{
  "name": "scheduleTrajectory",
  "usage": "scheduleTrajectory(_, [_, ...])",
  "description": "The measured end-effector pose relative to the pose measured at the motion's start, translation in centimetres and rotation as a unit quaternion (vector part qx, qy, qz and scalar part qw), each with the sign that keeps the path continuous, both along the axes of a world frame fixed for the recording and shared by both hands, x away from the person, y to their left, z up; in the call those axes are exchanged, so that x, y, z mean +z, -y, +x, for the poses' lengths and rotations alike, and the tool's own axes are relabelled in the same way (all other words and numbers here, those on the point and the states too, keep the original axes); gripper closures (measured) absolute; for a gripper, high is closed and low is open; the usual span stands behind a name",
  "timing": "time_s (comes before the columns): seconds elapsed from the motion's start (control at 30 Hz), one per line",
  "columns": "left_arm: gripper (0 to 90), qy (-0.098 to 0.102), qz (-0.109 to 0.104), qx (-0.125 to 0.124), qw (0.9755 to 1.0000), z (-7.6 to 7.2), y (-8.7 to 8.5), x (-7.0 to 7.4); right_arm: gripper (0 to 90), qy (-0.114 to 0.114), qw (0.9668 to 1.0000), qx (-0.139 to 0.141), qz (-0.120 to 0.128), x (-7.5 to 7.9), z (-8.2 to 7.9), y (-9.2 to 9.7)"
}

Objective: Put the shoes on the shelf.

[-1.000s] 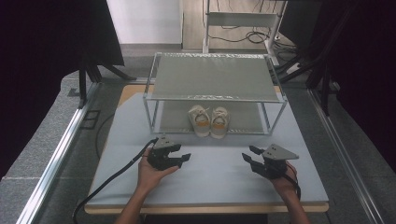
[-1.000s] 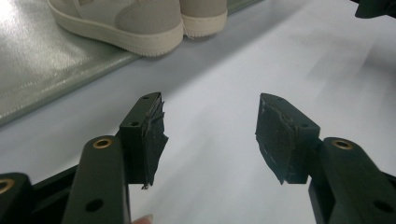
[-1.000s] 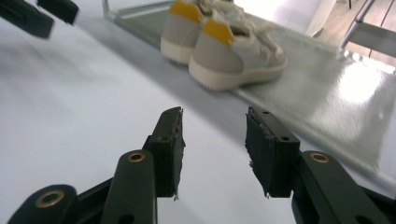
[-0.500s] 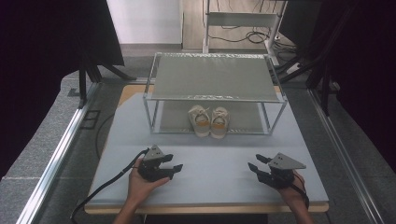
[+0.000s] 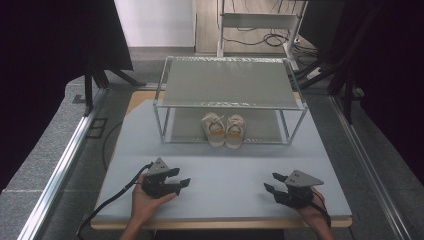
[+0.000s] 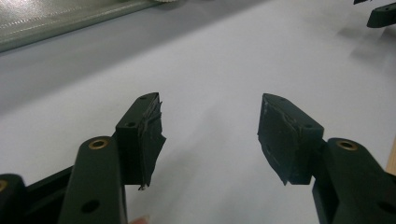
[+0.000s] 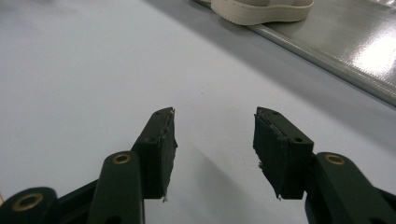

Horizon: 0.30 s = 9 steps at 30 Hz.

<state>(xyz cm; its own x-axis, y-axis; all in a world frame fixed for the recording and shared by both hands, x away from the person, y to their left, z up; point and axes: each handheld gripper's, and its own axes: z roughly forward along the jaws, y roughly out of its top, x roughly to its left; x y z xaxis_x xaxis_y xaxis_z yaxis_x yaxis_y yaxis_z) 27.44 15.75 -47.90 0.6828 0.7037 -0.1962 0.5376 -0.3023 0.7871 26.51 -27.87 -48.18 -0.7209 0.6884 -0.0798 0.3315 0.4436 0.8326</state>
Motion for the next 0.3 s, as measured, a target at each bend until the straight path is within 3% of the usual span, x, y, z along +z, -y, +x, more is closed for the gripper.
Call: scheduleTrajectory(0.3, [39.7, -0.002, -0.016, 0.009, 0.9998, 0.37, -0.25, 0.37, 49.0, 0.001, 0.9999, 0.011, -0.003, 0.15, 0.1, 0.01])
